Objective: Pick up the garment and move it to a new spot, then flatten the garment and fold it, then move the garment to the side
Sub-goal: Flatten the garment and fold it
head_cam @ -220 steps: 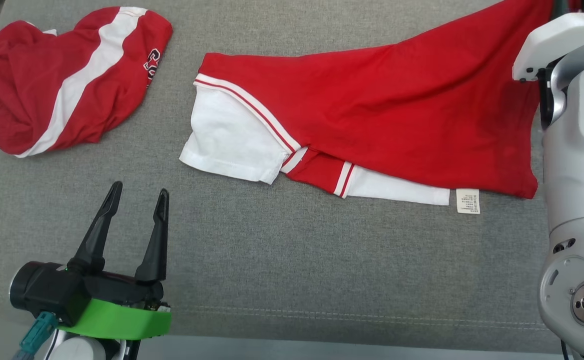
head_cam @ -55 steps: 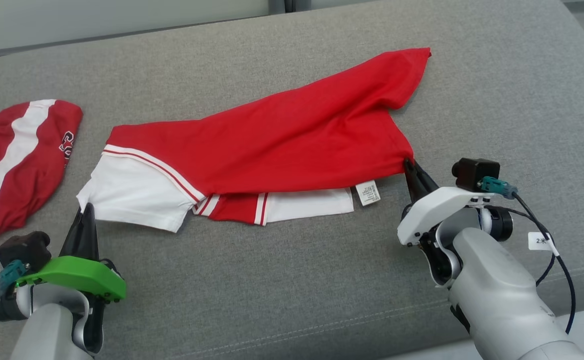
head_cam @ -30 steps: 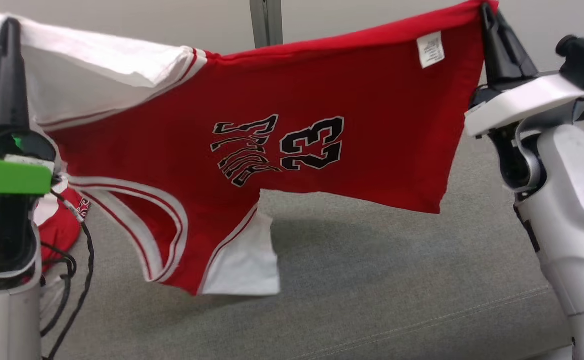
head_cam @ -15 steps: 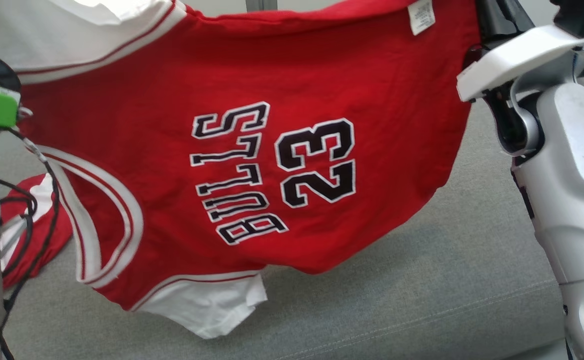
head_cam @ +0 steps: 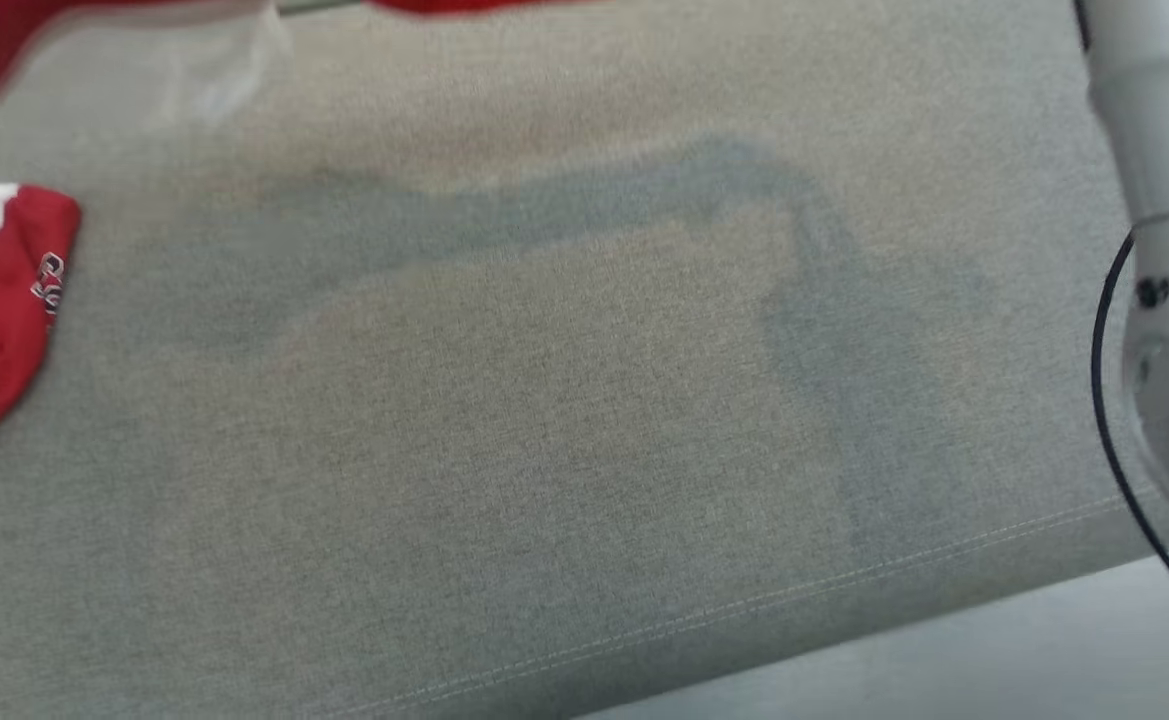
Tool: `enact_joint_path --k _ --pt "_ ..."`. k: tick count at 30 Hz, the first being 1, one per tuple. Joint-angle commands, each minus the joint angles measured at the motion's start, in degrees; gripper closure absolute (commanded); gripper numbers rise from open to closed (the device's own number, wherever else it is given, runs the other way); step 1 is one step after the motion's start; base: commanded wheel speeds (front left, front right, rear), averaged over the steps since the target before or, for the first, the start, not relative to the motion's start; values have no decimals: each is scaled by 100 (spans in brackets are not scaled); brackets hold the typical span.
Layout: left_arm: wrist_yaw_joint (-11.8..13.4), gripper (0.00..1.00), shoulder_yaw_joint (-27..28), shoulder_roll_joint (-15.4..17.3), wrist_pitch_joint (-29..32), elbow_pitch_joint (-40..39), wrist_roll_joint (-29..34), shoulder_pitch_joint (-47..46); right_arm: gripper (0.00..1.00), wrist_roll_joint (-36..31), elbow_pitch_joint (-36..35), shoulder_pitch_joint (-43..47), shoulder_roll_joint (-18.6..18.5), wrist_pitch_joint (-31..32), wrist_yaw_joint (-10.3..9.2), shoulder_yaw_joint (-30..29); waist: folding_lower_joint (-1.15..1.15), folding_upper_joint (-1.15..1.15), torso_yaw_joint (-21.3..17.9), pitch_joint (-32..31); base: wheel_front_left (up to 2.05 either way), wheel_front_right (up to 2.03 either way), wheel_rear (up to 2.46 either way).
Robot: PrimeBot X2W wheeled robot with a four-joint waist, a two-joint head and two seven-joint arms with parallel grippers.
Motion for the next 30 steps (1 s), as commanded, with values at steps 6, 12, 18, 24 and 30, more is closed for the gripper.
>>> enact_joint_path --k 6,12,18,24,30 --pt "-34 100 -1094 199 -698 -103 -553 -1273 100 -1235 312 -1215 44 -565 -8 -612 -1 0 79 2348 0 0 0" --pt "-36 100 -2221 732 -960 -854 -1668 -608 100 -1763 609 -858 40 -663 -8 -969 -1 0 291 2811 0 0 0" --pt "-37 100 -2472 1375 -1051 -1913 -2284 673 100 -1495 394 33 41 -689 -8 -806 -1 0 454 2682 0 0 0" --pt "-37 100 -1739 1770 -1043 -2960 -2540 2895 100 -1057 -26 1663 28 -693 -8 -512 -1 0 467 1937 0 0 0" --pt "-37 100 -1068 1623 -1044 -3838 -2353 5354 100 -782 -299 3136 32 -694 -8 -535 -1 0 473 1188 0 0 0"
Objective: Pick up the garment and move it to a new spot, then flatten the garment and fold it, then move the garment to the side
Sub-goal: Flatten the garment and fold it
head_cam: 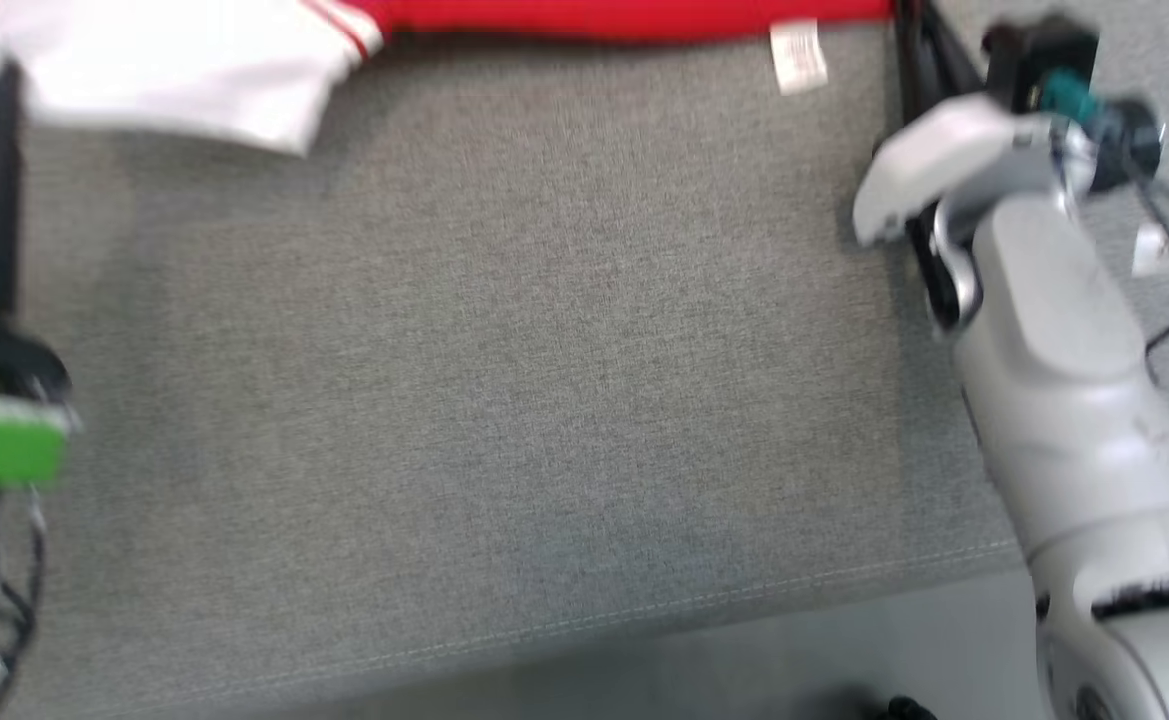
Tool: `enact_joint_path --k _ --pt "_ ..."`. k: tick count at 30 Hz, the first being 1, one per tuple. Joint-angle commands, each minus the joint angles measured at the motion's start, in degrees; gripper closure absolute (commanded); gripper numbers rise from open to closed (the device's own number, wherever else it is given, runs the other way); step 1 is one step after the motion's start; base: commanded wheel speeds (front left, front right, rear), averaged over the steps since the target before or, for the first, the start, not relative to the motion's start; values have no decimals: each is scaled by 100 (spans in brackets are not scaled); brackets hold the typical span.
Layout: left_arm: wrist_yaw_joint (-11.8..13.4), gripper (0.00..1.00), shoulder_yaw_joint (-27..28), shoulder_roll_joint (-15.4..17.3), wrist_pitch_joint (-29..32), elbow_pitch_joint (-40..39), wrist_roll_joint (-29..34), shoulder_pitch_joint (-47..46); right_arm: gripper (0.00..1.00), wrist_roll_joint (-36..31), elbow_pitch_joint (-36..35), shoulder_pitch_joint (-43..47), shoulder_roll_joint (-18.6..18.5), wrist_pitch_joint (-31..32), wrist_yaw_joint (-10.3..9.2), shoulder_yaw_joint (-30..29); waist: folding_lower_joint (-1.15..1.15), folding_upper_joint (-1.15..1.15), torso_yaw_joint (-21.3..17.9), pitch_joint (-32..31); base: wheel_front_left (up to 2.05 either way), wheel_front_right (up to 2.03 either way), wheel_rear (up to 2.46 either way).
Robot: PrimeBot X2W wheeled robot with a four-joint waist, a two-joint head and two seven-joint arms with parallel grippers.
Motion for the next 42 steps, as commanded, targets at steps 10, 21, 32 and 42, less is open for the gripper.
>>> enact_joint_path --k 10,21,32,42 --pt "79 100 478 -880 -21 -282 854 2324 100 542 -995 1793 -306 63 -8 162 0 0 -108 -1611 0 0 0" --pt "553 100 284 -1347 101 -137 767 3545 100 840 -2231 3598 -874 703 -11 -125 0 0 -94 -2354 0 0 0" --pt "1029 100 141 -1414 225 -471 916 3822 100 960 -3256 4721 -751 1378 -11 -474 0 0 -12 -2569 0 0 0" --pt "1278 100 -66 -1628 441 52 1249 2802 100 597 -2891 4158 -465 1808 -10 -548 0 0 -70 -2368 0 0 0"
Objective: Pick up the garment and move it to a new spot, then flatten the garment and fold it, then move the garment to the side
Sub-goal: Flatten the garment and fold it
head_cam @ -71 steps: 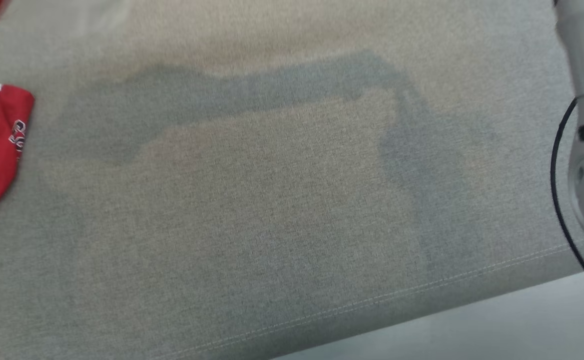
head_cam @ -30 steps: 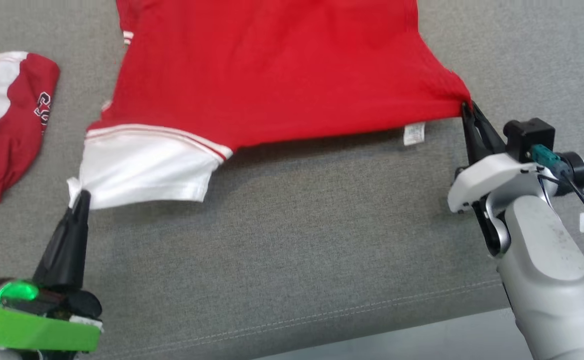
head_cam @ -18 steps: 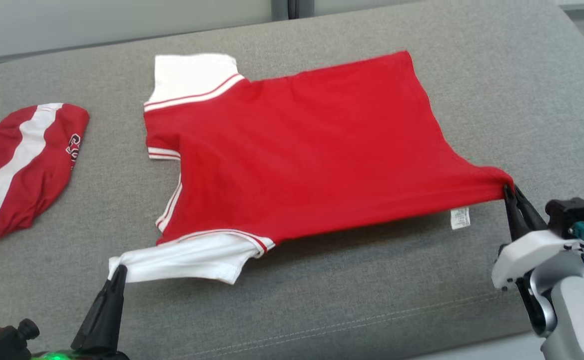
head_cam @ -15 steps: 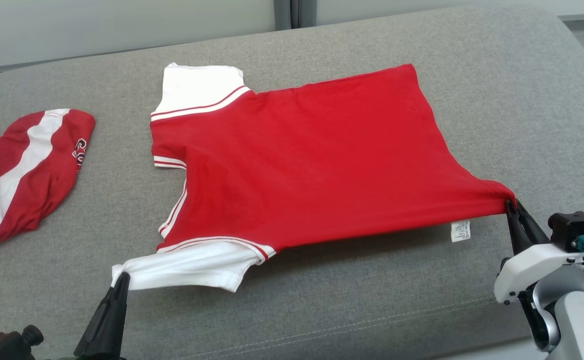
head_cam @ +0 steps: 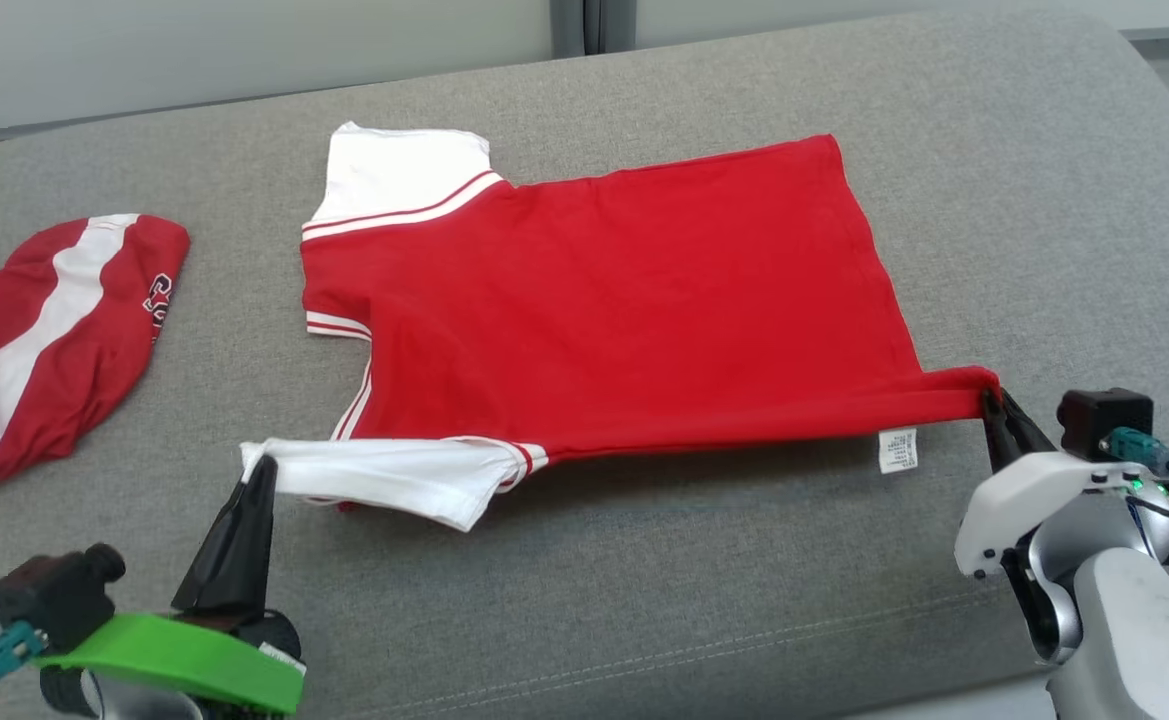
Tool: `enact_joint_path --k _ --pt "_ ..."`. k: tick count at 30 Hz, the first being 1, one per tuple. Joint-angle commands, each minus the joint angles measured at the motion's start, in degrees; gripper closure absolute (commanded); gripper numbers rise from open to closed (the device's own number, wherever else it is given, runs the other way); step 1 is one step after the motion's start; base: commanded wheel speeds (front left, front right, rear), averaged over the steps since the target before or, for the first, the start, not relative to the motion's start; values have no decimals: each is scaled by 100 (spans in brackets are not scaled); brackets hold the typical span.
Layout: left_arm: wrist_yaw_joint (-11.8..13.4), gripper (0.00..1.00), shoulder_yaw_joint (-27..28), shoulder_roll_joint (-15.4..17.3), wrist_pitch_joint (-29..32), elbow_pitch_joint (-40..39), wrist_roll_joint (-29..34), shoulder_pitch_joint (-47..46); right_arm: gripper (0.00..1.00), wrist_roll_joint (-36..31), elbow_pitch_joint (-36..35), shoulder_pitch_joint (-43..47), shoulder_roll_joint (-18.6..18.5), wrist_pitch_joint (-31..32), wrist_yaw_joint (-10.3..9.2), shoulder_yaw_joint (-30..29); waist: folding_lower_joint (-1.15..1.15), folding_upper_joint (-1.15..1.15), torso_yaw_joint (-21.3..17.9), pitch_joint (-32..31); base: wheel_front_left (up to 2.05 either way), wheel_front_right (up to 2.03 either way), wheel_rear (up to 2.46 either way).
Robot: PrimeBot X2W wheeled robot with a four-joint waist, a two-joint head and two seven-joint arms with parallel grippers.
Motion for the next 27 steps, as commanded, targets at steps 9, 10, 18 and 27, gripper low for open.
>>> enact_joint_path --k 9,10,18,27 --pt "-233 100 -292 -287 125 1228 320 -1334 100 -678 1111 -1142 313 -103 -12 0 1 0 -177 424 0 0 0" --pt "-265 100 -314 -298 84 1365 395 -1442 100 -745 1239 -1252 327 -156 -12 -21 1 0 -179 445 0 0 0" --pt "-441 100 -499 -502 -241 2438 885 -2205 100 -1134 2214 -2044 408 -711 -12 -277 1 0 -149 639 0 0 0" --pt "-821 91 -673 -700 -400 3519 1259 -2831 85 -1445 3310 -2761 448 -1352 -12 -542 1 0 -87 847 0 0 0"
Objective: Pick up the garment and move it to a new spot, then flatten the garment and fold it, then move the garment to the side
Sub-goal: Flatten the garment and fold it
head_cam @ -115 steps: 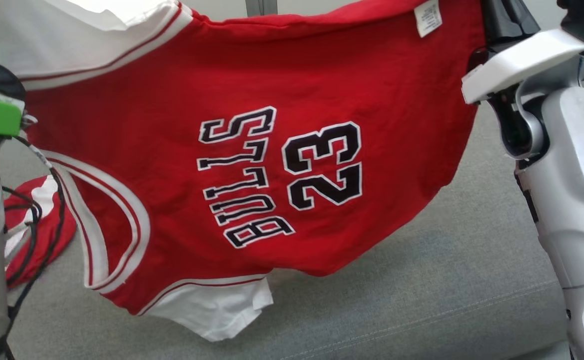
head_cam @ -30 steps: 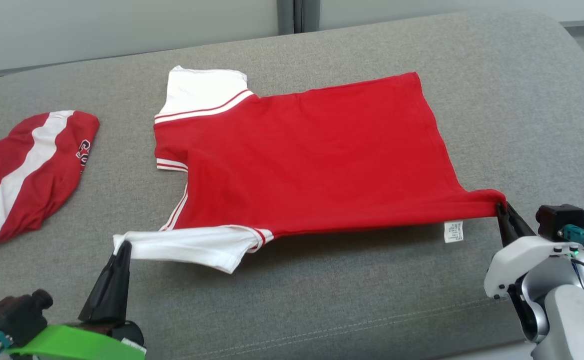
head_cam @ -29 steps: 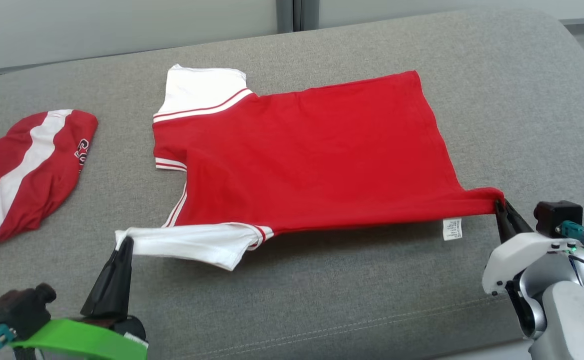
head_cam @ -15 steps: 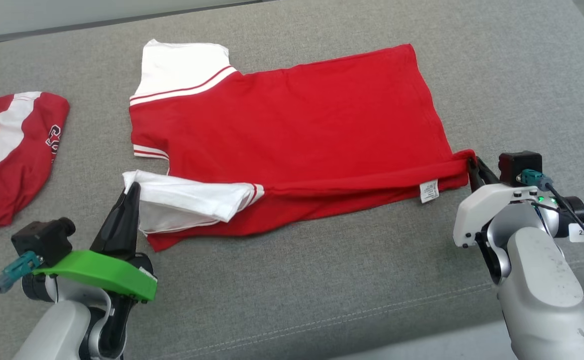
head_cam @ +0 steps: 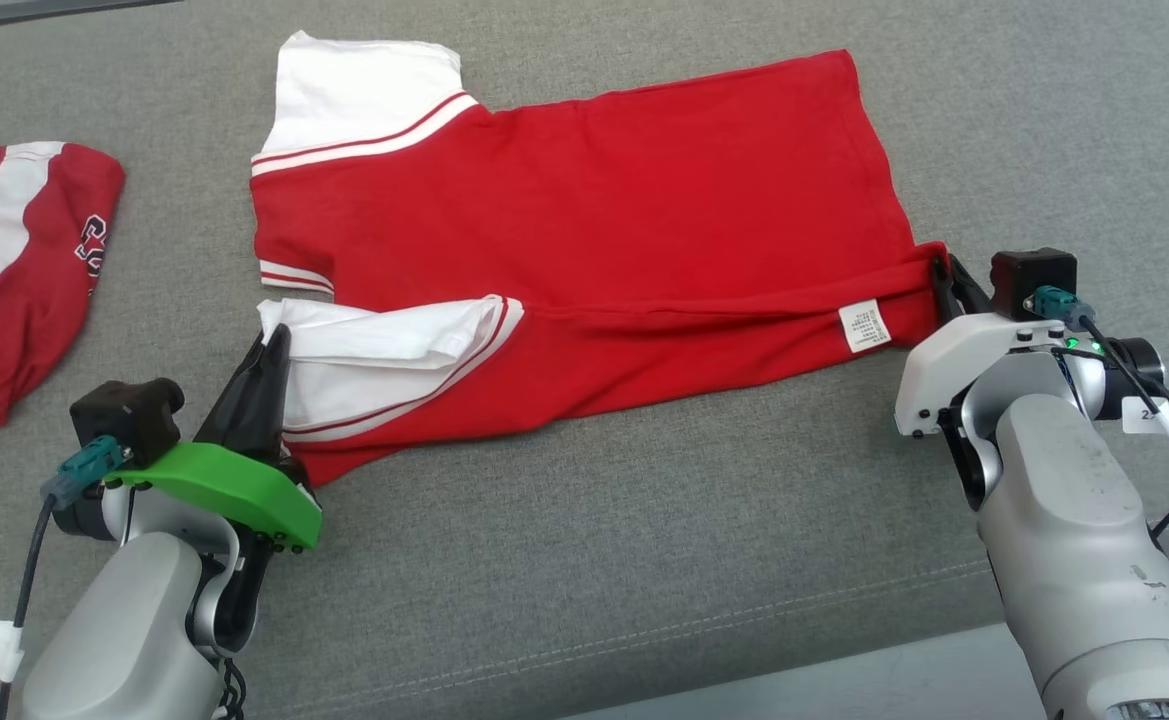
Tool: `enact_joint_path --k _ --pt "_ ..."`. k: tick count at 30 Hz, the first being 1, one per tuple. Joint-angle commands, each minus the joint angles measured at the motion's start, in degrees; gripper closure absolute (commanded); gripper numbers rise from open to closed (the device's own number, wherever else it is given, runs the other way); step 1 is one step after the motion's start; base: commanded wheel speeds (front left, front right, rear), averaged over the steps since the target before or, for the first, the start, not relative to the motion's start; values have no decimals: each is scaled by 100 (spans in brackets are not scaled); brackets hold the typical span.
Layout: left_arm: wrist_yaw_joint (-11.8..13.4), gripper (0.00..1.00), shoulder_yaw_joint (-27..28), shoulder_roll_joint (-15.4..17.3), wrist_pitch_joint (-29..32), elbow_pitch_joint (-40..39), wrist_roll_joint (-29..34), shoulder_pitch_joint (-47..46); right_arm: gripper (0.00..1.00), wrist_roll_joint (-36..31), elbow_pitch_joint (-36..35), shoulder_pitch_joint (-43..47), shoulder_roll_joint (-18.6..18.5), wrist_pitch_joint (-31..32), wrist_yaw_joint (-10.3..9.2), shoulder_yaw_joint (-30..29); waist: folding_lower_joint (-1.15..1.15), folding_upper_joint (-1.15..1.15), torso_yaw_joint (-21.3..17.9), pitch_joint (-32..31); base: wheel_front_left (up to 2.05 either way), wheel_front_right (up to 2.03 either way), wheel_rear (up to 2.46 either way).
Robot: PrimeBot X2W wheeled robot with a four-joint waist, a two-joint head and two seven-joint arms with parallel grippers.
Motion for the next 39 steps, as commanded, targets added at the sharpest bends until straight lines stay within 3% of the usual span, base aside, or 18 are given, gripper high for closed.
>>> enact_joint_path --k 1,2,3,4,5,10,17,21,30,39 --pt "-59 80 -30 -16 -38 207 72 -170 75 8 195 -124 -3 -130 -12 -10 0 0 25 41 0 0 0" --pt "-91 70 -56 -46 -45 325 104 -230 58 10 309 -174 -2 -191 -12 -19 0 0 31 48 0 0 0" --pt "-119 59 -73 -69 -49 430 127 -289 16 0 416 -220 -3 -248 -12 -28 0 0 37 49 0 0 0" --pt "-145 52 -85 -97 -53 524 145 -337 0 -12 507 -257 -4 -300 -12 -36 0 0 43 44 0 0 0" --pt "-169 0 -92 -120 -59 595 171 -372 0 -20 572 -286 -5 -359 -12 -42 0 0 48 37 0 0 0" --pt "-240 0 -12 -205 -96 708 330 -385 0 403 534 -339 -2 -547 -12 63 0 0 51 -85 0 0 0" --pt "-173 0 399 -280 -90 315 629 40 0 898 -281 137 -7 -545 -12 425 0 0 -36 -294 0 0 0" --pt "-135 0 584 -327 -90 117 492 660 0 1069 -742 681 -5 -546 -11 431 0 0 -94 -490 0 0 0" --pt "90 0 559 -351 792 -85 -27 1488 0 1214 -1088 1292 -4 -547 -11 341 0 0 -104 -700 0 0 0" --pt "370 0 497 -302 1239 166 15 1149 0 1285 -1176 1325 -3 -548 -11 522 0 0 -260 -559 0 0 0"
